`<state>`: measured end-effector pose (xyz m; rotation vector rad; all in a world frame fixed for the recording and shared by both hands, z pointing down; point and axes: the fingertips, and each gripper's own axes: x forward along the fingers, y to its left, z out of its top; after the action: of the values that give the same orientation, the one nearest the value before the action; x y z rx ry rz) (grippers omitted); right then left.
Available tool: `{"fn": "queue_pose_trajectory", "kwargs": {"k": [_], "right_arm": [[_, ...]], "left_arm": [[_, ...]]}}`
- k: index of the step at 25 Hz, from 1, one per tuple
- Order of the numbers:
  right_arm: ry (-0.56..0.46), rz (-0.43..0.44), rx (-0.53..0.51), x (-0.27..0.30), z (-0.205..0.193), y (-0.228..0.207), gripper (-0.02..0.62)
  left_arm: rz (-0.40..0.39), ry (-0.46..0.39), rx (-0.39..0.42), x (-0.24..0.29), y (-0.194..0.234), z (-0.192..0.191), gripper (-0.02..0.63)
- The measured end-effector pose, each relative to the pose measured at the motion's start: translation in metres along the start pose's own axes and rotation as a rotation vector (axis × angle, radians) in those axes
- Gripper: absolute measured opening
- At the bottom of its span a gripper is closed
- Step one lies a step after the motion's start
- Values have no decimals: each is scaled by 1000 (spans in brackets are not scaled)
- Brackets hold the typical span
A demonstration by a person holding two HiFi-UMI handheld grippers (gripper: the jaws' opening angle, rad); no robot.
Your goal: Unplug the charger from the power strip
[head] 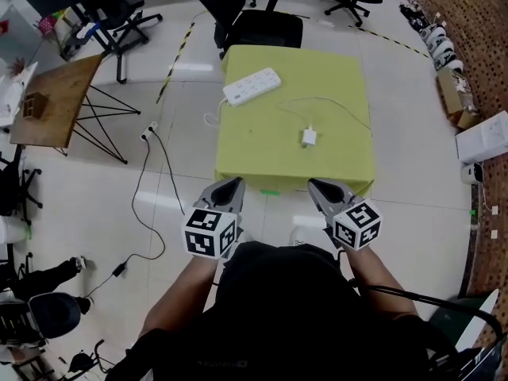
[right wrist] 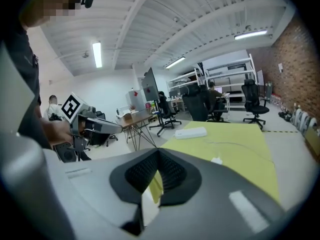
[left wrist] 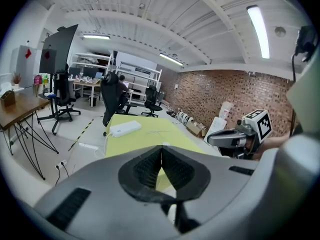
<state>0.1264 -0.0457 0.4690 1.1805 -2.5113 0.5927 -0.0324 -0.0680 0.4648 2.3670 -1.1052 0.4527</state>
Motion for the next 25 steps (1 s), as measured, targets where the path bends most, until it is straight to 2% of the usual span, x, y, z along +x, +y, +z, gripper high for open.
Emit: {"fn": "queue_pose_trajectory", "kwargs": {"k": [7, 11, 25], "right_arm": [[-30, 43, -24, -17, 10, -15, 0], [-37, 58, -9, -14, 7, -15, 0], [-51, 76, 18, -12, 3, -16, 0]], "left_arm": [[6, -31, 17, 13, -40, 8, 6], [34, -16, -4, 12, -36, 1, 6], [35, -2, 27, 13, -43, 6, 6]]}}
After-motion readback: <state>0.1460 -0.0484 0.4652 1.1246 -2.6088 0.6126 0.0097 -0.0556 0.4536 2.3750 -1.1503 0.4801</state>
